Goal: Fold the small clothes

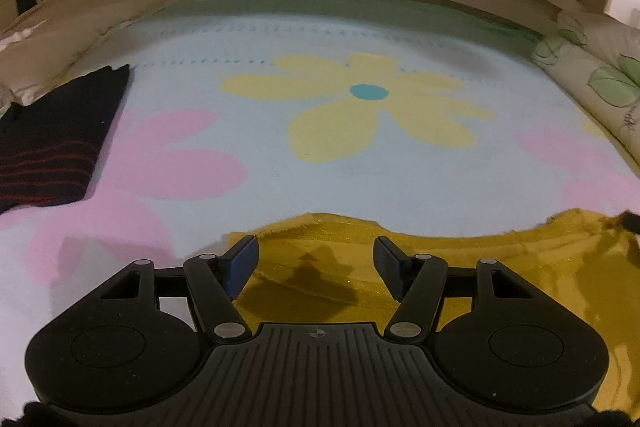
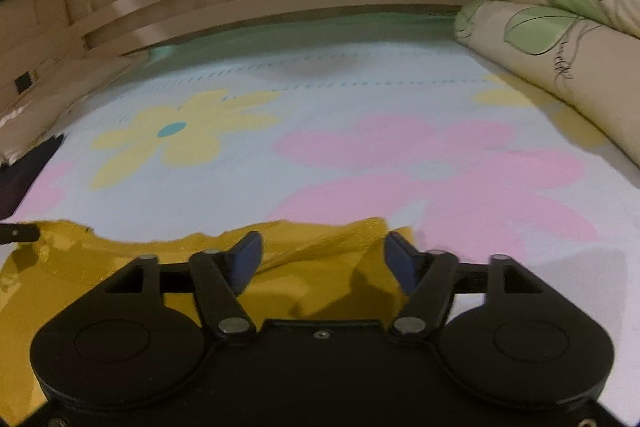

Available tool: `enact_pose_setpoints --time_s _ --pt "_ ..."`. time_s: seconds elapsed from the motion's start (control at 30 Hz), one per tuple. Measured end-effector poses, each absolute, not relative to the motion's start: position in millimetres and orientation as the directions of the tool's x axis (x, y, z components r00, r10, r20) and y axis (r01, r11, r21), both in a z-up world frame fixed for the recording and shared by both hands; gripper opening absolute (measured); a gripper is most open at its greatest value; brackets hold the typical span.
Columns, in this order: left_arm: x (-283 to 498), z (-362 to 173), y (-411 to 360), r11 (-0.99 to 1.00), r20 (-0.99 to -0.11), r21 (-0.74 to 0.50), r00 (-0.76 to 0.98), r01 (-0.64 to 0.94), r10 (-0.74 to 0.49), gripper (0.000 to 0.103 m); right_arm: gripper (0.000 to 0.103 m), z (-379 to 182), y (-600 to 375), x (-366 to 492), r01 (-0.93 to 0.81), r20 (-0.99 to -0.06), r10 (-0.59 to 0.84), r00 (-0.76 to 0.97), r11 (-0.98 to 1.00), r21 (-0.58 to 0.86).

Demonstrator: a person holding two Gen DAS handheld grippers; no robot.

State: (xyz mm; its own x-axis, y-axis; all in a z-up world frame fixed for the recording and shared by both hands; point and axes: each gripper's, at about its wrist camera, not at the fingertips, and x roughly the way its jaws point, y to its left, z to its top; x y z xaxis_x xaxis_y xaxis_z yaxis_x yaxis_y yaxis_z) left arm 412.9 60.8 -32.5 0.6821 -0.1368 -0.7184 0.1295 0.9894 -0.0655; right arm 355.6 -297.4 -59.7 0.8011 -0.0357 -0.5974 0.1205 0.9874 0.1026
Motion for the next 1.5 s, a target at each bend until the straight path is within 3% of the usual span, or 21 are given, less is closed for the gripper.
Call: enact_pose_setpoints --time_s 0.2,0.37,0.5,0.7,0.83,1.2,1.5 --pt "409.4 -28.5 46.8 0.961 -0.743 -0.077 0.627 0.265 -0.233 0.062 0.078 -48.3 -309.1 351.7 0.154 -0.576 -0.054 0.815 0.980 0.125" --pt "407.9 -35.1 34.3 0.906 -0.784 -0.142 0.513 0.399 -0.349 0.062 0.078 -44.4 -303.7 349.8 0.040 -0.602 0.031 0.798 0.994 0.104" --pt "413.1 -55.5 21.1 0.906 -0.812 -0.125 0.483 0.405 -0.328 0.062 0.078 -52.4 -284.1 349.5 -0.060 -0.648 0.080 0.758 0.997 0.052" --pt "427.3 -64.1 8.7 0.932 -0.780 -0.098 0.556 0.348 -0.289 0.069 0.078 -72.9 -252.4 361.8 -0.187 -0.728 0.122 0.675 0.982 -0.010" --pt "438.2 -67.8 11.2 0.958 -0.761 -0.117 0.597 0.260 -0.255 0.069 0.090 -81.1 -236.5 374.8 -0.179 -0.733 0.093 0.674 0.983 -0.040" --pt "437.1 -43.0 40.9 0.979 -0.726 -0.124 0.658 0.159 -0.199 0.070 0.089 -75.8 -249.0 422.6 0.026 -0.756 0.014 0.654 0.999 0.041" --pt "405.3 -26.7 31.4 0.964 -0.765 -0.093 0.602 0.249 -0.229 0.070 0.089 -48.5 -295.7 352.5 0.074 -0.736 0.099 0.670 0.977 0.199"
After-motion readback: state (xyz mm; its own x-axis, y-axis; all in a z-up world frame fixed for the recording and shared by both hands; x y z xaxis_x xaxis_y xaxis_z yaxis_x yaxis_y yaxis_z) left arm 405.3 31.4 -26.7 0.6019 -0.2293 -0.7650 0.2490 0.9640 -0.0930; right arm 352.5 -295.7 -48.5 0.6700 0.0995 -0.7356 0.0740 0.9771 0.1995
